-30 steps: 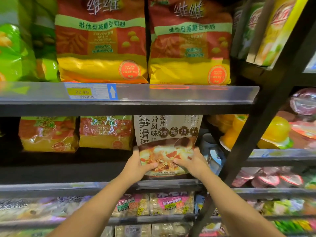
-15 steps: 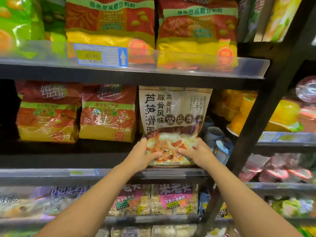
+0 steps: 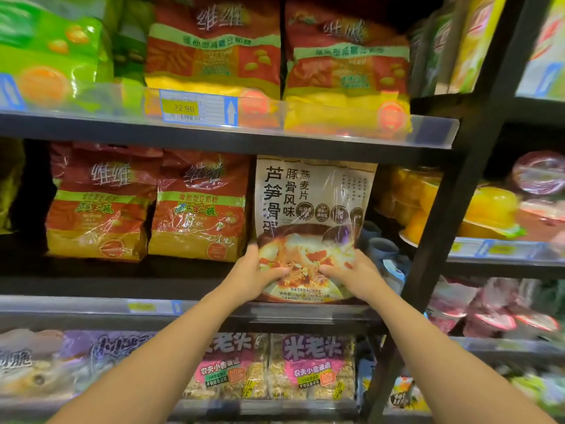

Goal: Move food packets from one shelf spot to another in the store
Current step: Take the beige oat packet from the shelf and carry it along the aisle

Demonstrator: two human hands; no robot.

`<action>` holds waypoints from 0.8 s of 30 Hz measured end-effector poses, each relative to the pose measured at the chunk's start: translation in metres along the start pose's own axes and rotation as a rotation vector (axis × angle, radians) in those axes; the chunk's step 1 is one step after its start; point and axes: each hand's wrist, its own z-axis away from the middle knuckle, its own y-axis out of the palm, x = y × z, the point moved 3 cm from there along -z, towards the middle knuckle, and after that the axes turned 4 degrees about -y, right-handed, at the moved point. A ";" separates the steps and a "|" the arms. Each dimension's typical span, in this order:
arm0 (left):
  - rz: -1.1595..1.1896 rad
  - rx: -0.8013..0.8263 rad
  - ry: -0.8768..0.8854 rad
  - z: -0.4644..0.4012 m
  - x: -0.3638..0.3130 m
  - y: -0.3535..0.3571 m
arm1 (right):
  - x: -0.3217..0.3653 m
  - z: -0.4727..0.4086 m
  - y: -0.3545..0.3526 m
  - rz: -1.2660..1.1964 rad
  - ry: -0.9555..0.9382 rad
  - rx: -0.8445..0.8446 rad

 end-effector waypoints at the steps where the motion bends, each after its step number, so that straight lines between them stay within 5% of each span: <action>1: 0.004 -0.014 -0.002 0.000 -0.002 -0.004 | 0.005 0.000 -0.003 -0.012 -0.003 0.002; 24: 0.109 -0.050 -0.223 0.135 -0.016 -0.078 | 0.066 0.076 0.002 -0.115 -0.004 0.344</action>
